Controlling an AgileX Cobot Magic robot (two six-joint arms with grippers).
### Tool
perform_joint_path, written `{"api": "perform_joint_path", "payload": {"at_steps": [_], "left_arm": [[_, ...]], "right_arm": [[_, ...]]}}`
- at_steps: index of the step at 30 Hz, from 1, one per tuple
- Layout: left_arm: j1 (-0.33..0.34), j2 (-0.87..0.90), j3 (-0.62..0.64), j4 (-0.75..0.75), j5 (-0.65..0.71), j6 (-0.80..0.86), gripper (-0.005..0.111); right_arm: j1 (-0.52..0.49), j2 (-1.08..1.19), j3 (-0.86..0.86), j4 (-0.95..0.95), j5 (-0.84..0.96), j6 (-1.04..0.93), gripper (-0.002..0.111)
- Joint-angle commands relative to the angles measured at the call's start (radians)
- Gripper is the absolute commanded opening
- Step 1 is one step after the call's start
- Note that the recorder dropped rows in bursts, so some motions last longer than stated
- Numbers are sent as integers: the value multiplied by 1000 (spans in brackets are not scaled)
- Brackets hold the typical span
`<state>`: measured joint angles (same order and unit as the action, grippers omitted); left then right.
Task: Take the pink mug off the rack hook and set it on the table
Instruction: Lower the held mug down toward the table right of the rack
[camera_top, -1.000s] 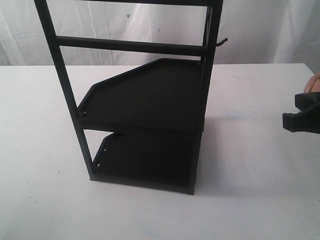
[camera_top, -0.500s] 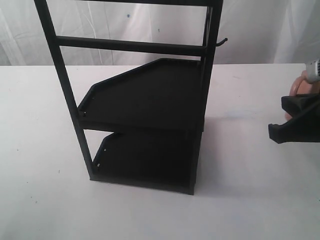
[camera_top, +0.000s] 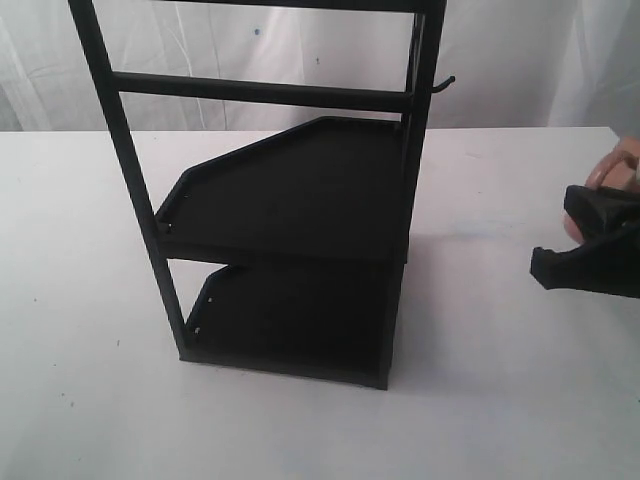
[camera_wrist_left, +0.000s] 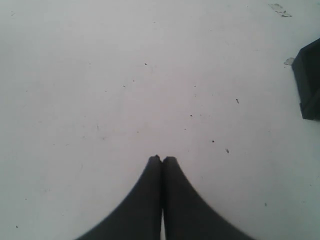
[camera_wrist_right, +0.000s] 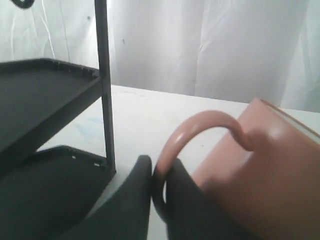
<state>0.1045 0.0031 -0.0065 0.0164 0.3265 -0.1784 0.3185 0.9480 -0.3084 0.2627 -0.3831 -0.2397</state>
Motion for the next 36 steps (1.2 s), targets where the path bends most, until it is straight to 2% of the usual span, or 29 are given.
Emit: {"api": "perform_joint_path", "payload": {"at_steps": [1,5,11,18,36], "left_arm": [[-7,-3,7,-4,6,0,0],[-7,-3,7,-4,6,0,0],[-7,-3,7,-4,6,0,0],[-7,-3,7,-4,6,0,0],[-7,-3,7,-4,6,0,0]], "right_arm": [[1,-9,59,-134,-166,179,0],[1,43,77,-301,-210,354,0],[1,229,77,-462,-345,353,0],[1,338,77,-642,-482,346,0],[1,549,38,-656,-530,346,0]]}}
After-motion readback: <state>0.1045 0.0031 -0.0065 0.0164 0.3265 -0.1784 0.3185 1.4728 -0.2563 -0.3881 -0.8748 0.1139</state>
